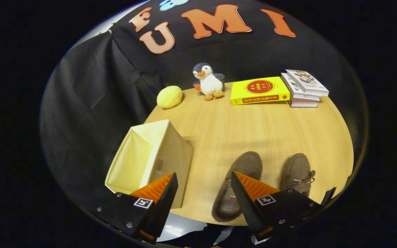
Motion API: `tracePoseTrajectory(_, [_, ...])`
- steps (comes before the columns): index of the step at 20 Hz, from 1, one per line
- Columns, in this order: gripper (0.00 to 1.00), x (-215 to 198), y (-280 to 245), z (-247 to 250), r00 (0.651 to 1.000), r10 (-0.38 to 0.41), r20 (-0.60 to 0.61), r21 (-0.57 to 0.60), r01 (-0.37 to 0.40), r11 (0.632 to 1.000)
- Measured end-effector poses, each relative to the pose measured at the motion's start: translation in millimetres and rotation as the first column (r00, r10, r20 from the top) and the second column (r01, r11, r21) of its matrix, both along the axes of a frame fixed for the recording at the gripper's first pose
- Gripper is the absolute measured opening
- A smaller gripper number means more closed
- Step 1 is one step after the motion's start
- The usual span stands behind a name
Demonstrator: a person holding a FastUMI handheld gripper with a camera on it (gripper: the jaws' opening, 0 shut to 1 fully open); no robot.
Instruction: Open the storage box then place both shoes into the box .Put the left shoe in first, then the right shoe, with the right side of both shoes facing outward in a uniform manner.
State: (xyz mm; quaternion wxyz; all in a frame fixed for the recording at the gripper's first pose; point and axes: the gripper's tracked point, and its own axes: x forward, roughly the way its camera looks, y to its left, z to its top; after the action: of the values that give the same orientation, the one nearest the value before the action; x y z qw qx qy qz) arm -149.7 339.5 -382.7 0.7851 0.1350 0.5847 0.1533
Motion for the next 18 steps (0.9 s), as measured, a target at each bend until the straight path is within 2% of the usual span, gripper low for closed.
tracePoseTrajectory(3, [0.91,-23,-22,-37,0.999,-0.029,-0.039,-0.072,0.026,0.997])
tracePoseTrajectory(6, [0.87,-47,-28,-67,0.991,-0.056,-0.119,-0.086,0.046,0.995])
tracePoseTrajectory(12, [0.77,-59,-46,-108,0.992,-0.014,-0.128,-0.169,-0.008,0.986])
tracePoseTrajectory(15, [0.60,-49,-53,-125,0.994,-0.032,-0.104,-0.218,0.008,0.976])
tracePoseTrajectory(18, [0.47,-37,-50,-135,0.997,-0.041,-0.068,-0.220,0.025,0.975])
